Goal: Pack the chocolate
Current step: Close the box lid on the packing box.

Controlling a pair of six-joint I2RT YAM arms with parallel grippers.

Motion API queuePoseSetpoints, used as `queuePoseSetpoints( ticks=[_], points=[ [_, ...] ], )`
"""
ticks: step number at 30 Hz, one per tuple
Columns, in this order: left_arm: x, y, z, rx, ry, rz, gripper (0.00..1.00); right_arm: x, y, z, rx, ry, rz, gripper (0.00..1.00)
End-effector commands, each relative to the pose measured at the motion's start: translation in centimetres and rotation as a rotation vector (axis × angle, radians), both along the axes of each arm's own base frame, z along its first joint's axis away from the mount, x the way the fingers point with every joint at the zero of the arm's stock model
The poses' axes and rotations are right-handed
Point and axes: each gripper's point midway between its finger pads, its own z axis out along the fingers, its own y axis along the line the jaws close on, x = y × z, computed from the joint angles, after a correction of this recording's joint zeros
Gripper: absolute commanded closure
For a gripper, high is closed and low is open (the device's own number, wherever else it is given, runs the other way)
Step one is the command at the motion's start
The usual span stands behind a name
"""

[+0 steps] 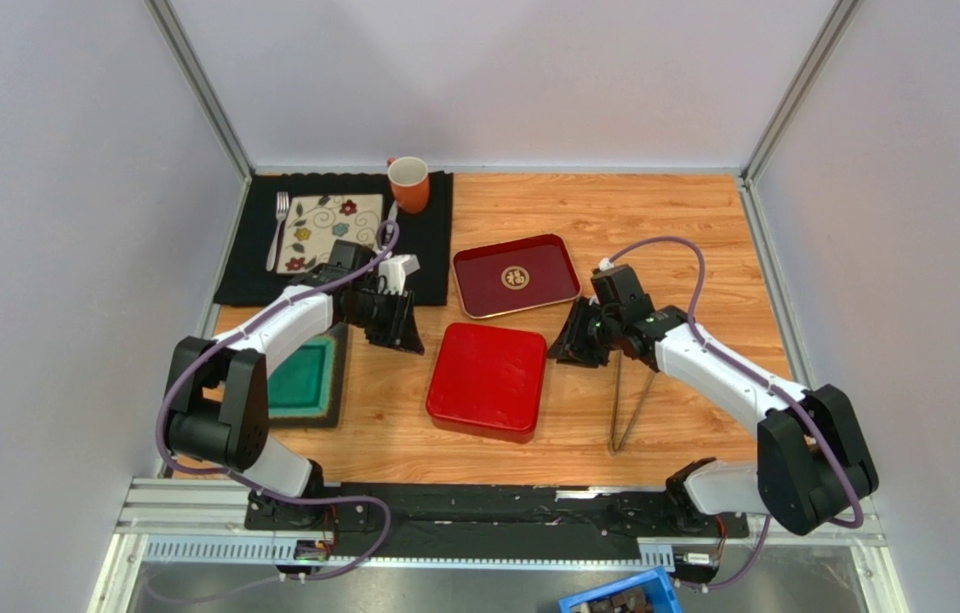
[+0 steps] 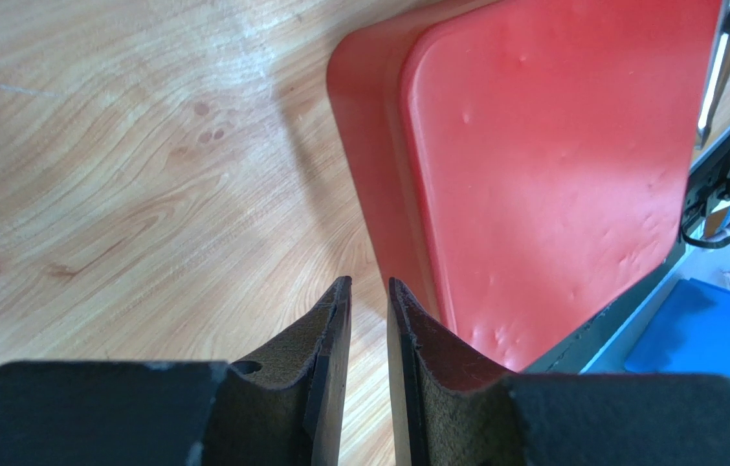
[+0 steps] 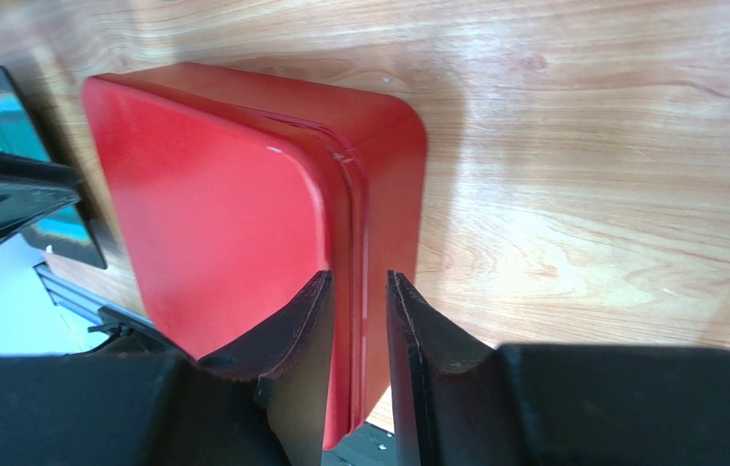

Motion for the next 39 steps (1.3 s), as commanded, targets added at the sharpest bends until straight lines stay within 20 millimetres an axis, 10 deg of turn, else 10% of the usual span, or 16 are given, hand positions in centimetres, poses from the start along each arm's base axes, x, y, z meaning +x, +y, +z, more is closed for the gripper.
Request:
queuePoseSetpoints(
  ticks=[1, 25, 39],
  points=[
    [0.3, -0.5, 0.0, -0.022, -0.026, -0.032, 0.71, 1.3, 1.1, 2.2, 0.053, -0.045, 0.015, 0.70],
    [-0.8, -3.7, -1.6, -0.068, 0.026, -0.092, 0.71, -0.5, 2.4, -0.8, 0.153, 0.053, 0.028, 0.69],
    [-0.3, -5.2, 4.0, -0.180, -0.026, -0.110, 0.71, -0.5, 2.5, 0.5, 0.175, 0.019, 0.027, 0.73]
  ],
)
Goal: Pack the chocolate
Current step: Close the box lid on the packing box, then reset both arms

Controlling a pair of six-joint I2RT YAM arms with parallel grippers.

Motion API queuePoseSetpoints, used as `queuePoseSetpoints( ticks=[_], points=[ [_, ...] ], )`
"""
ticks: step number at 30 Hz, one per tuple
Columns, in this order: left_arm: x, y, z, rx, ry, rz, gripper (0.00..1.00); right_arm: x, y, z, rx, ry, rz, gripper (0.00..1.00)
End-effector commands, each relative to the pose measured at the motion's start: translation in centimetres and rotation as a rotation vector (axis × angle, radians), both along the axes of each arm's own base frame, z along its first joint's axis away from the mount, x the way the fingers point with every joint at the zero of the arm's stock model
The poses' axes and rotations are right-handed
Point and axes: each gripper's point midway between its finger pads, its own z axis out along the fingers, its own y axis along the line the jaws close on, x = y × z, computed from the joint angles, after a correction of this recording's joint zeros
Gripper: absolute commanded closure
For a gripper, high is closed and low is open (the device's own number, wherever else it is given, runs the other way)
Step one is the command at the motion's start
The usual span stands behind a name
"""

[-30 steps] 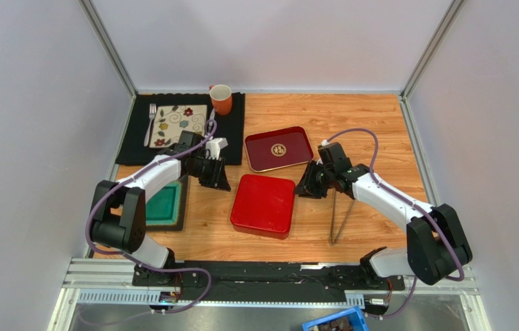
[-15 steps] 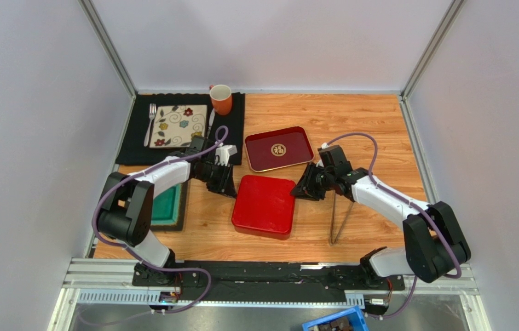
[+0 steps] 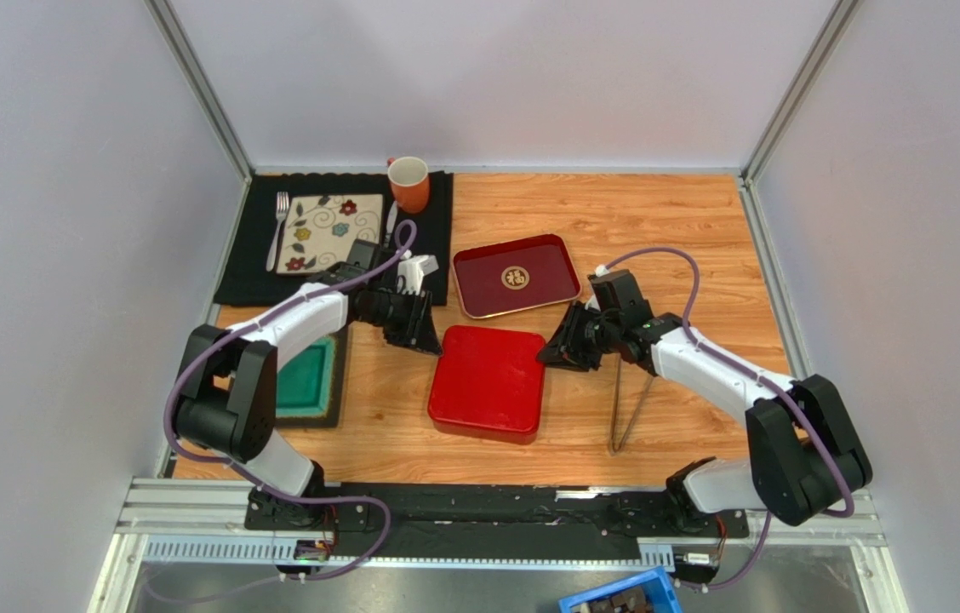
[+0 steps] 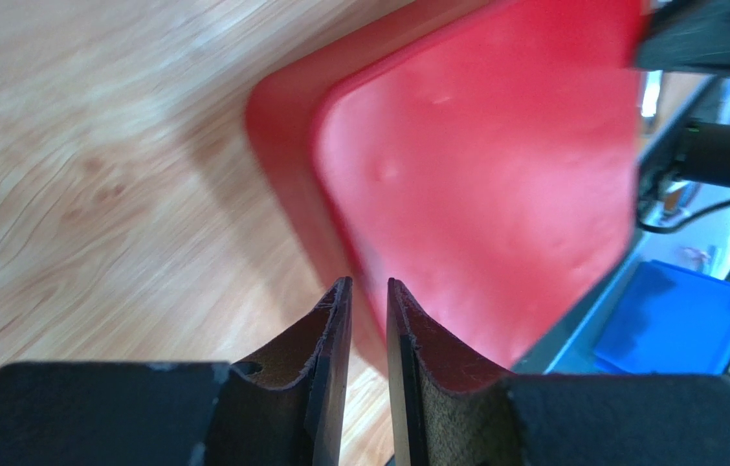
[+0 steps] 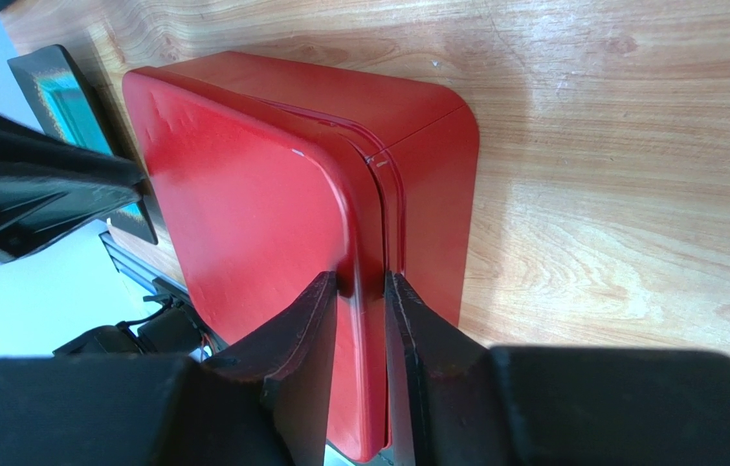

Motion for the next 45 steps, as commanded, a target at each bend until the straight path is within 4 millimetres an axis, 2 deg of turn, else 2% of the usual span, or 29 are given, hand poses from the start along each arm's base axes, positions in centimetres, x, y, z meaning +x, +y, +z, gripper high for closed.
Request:
queuePoseSetpoints(
  ticks=[1, 8, 12, 20, 22, 27, 30, 36, 41, 45],
  points=[
    [0.4, -1.9, 4.3, -0.120, -0.060, -0.038, 0.71, -0.3, 0.3, 0.8, 0.021, -0.024, 0.006, 0.73],
    [0.6, -1.1, 4.1, -0.108, -0.060, -0.020, 0.71, -0.9, -1.3, 0.2, -0.024, -0.018, -0.020, 0.74],
    [2.0, 1.0, 4.2, -0.089, -0.083, 0.047, 0.71, -1.2, -1.8, -0.5, -0.056, -0.001, -0.008, 0.74],
    [0.4, 2.7, -0.5, 0.013, 0.000, 0.048, 0.71, -1.2, -3.6, -1.2, -0.164, -0.004, -0.033, 0.76],
    [0.1, 2.5, -0.9, 0.016, 0.018, 0.038, 0.72, -1.2, -3.8, -1.3, -0.182, 0.005, -0.037, 0.78],
    [-1.0, 0.6, -0.4, 0.006, -0.001, -0.025, 0.72, -1.6, -4.1, -3.1, -0.213, 0.062, -0.031, 0.82],
    [-1.3, 0.1, 0.0, -0.002, -0.006, -0.041, 0.72, -1.5, -3.5, -3.3, -0.187, 0.063, -0.029, 0.84],
    [-1.5, -0.6, 0.5, -0.027, -0.008, -0.058, 0.72, -0.9, -1.0, -3.1, -0.143, 0.049, 0.014, 0.86],
    [-0.8, 0.4, 1.5, 0.025, -0.074, -0.059, 0.72, -0.7, -1.0, -2.5, -0.168, 0.021, 0.032, 0.86],
    [-0.1, 2.2, 2.5, 0.090, -0.148, -0.040, 0.66, -1.1, -2.9, -1.8, -0.264, 0.009, 0.053, 0.85]
  ],
)
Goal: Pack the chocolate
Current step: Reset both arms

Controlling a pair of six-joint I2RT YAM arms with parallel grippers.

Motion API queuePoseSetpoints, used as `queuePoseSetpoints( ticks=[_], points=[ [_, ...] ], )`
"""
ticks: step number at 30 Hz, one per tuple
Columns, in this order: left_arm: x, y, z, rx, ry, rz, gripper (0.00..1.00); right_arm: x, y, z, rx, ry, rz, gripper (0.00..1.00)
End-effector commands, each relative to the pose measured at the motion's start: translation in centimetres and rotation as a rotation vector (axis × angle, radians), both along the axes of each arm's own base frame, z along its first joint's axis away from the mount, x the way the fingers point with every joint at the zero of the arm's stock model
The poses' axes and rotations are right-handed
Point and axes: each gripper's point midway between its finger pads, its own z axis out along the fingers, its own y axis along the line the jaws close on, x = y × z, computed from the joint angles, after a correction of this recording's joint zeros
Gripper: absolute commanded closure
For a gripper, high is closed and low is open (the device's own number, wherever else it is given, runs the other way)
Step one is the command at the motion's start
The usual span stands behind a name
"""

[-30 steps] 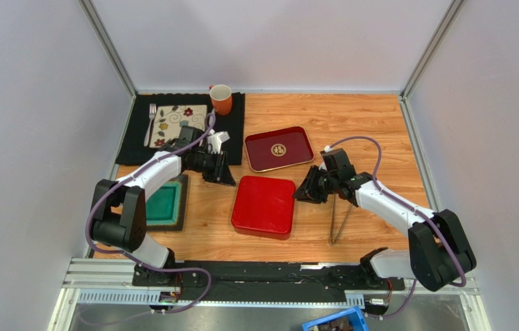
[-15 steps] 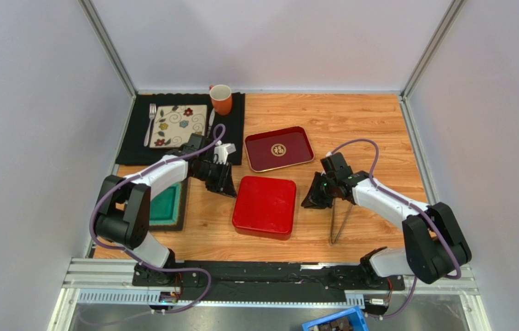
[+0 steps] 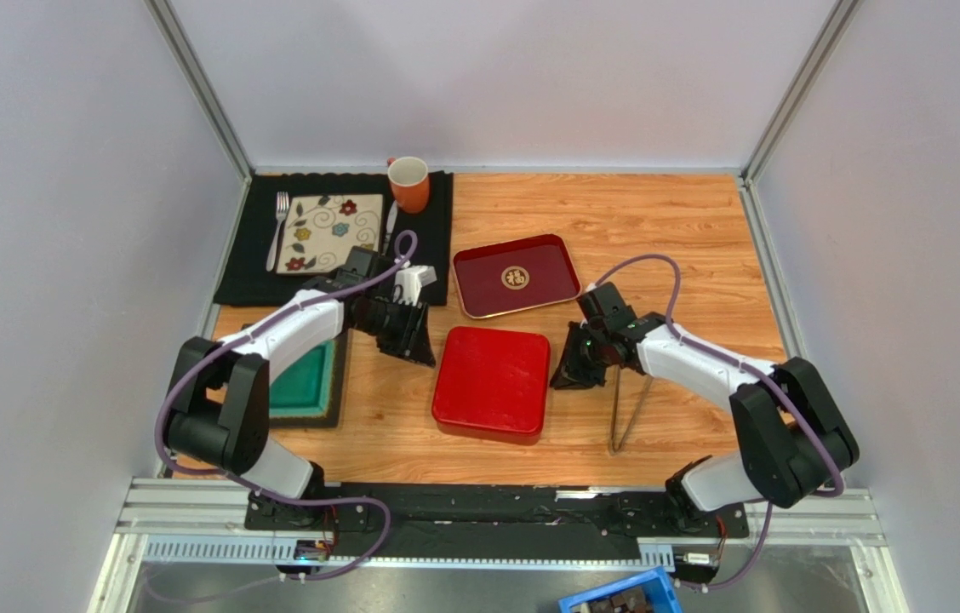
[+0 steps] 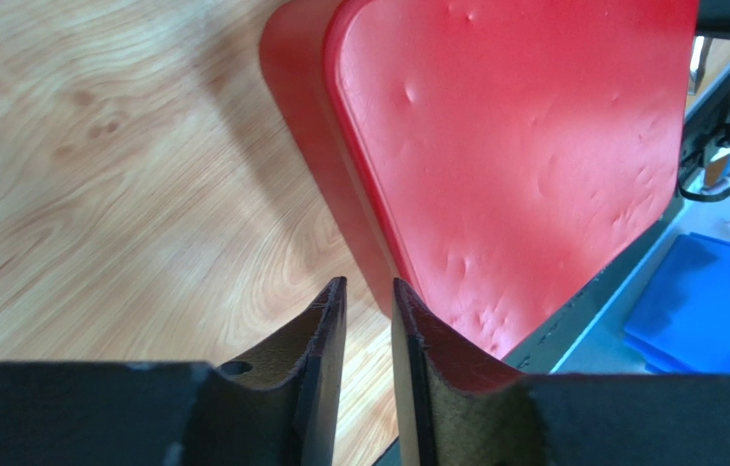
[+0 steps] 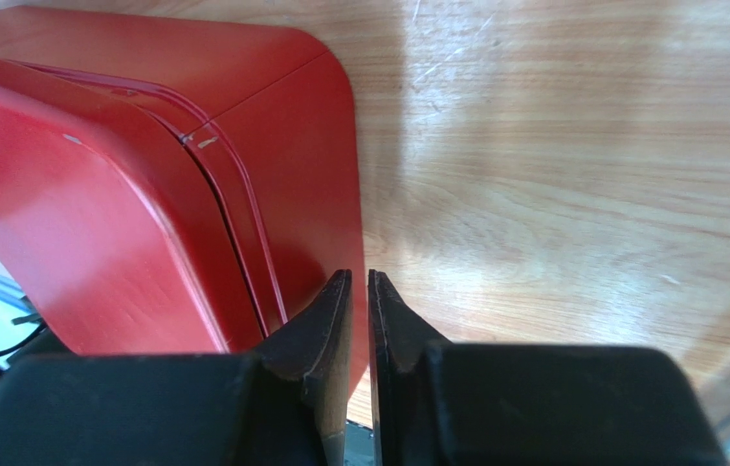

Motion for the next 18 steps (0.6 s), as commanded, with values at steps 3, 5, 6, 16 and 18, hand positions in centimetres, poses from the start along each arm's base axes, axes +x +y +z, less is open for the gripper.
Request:
queuePoseSetpoints(
  ticks=[3, 5, 6, 16, 18],
  points=[
    [2.6, 3.2, 3.4, 0.132, -0.231, 0.002, 0.50, 1.7, -3.3, 4.2, -0.185, -0.136, 0.053, 0.75],
    [3.2, 4.6, 4.0, 0.195, -0.309, 0.019, 0.39, 2.3, -5.2, 5.2, -0.289, -0.183, 0.057, 0.68],
    [3.4, 4.9, 4.4, 0.208, -0.345, 0.026, 0.37, 2.4, -6.1, 6.4, -0.330, -0.205, 0.054, 0.66],
    [2.8, 7.4, 5.3, 0.281, -0.492, 0.063, 0.19, 2.8, -6.3, 14.9, -0.249, -0.517, 0.116, 0.48],
    [2.5, 7.7, 4.8, 0.278, -0.494, 0.069, 0.18, 2.8, -6.0, 15.8, -0.224, -0.553, 0.124, 0.42]
  ],
)
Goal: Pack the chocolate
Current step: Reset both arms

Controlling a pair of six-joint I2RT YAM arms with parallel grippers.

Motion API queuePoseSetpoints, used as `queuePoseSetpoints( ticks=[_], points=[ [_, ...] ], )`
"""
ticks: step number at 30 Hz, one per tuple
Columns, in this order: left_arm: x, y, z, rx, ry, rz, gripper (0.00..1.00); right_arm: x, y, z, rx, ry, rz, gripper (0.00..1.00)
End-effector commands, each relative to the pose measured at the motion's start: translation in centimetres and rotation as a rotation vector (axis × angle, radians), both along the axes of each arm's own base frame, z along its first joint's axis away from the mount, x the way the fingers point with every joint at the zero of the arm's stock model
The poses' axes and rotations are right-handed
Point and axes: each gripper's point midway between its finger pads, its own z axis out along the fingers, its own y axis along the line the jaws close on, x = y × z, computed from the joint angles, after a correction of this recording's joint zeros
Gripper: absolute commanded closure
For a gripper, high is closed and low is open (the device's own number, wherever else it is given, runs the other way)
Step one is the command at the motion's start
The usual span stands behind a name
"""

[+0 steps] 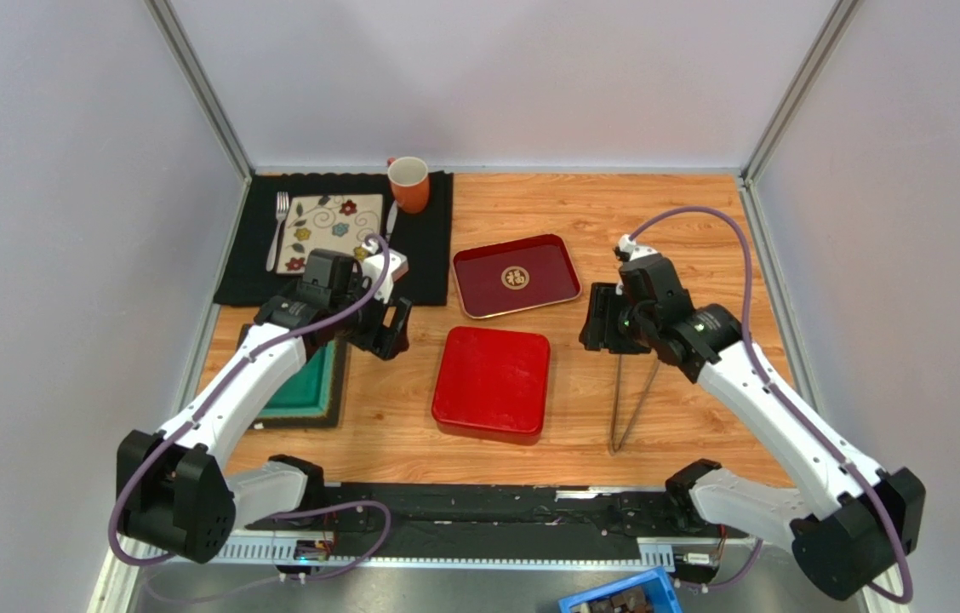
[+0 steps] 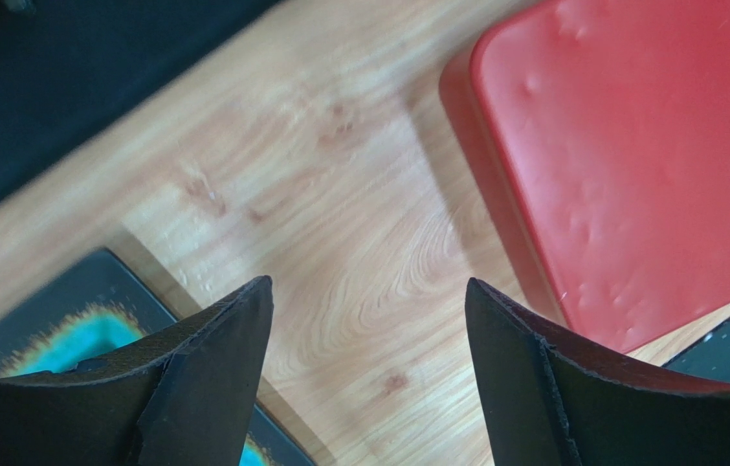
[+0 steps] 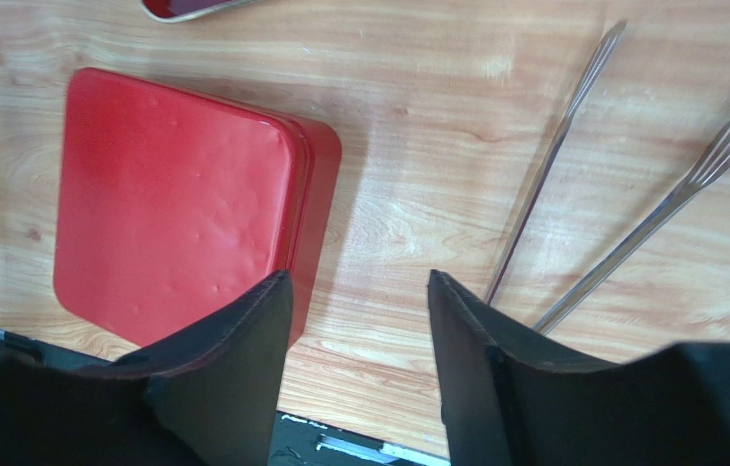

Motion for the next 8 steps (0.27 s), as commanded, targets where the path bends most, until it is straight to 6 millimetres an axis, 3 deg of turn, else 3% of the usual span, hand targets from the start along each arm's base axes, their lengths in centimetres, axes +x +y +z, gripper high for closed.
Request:
queuePoseSetpoints(
  ticks=[1, 8],
  points=[
    [-0.4, 1.4, -0.8, 0.024, -0.035, 0.018, 0.18, 0.6, -0.1, 3.9, 0.023, -0.145, 0.054, 0.34],
    [-0.7, 2.4, -0.4, 0.020, -0.050, 0.041, 0.16, -0.4, -0.5, 5.4, 0.052, -0.199, 0.060, 0.26]
  ],
)
